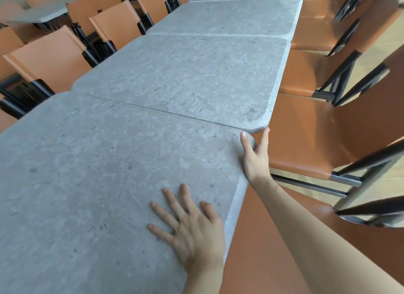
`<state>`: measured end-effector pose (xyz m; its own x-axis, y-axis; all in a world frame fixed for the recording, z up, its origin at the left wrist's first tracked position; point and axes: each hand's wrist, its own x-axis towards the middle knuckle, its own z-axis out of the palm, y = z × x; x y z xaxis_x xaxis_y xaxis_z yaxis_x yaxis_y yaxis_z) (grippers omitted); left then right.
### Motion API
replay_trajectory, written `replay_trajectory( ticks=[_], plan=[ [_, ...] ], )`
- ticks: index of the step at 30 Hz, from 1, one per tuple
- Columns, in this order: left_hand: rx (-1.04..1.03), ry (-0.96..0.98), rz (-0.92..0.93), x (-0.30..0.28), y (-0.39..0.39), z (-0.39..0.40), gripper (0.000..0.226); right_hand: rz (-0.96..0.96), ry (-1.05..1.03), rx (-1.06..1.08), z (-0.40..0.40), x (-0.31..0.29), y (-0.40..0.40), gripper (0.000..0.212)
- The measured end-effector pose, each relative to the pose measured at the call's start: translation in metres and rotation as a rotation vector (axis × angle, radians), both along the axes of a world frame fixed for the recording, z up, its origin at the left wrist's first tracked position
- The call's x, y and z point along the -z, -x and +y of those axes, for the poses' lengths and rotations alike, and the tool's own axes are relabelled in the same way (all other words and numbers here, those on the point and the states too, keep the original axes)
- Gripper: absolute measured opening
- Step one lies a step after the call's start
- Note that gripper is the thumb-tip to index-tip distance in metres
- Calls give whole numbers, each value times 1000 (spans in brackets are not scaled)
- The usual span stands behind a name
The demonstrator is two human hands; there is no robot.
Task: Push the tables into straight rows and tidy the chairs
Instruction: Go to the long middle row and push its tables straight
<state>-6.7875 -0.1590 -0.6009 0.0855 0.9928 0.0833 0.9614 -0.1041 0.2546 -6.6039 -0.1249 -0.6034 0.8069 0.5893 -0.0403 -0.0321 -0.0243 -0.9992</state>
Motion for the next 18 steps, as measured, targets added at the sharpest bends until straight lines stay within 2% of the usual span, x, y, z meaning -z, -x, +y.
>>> replay_trajectory(
  ticks=[7,13,18],
  plan=[
    [27,-14,-28,4,1,1,65,61,-68,8,1,-1,1,83],
    [28,-16,-98,7,-2,2,64,88,-34,13,1,0,-1,83],
    [40,-41,-71,6,-4,3,65,79,-5,8,3,-2,-1,81]
  ],
)
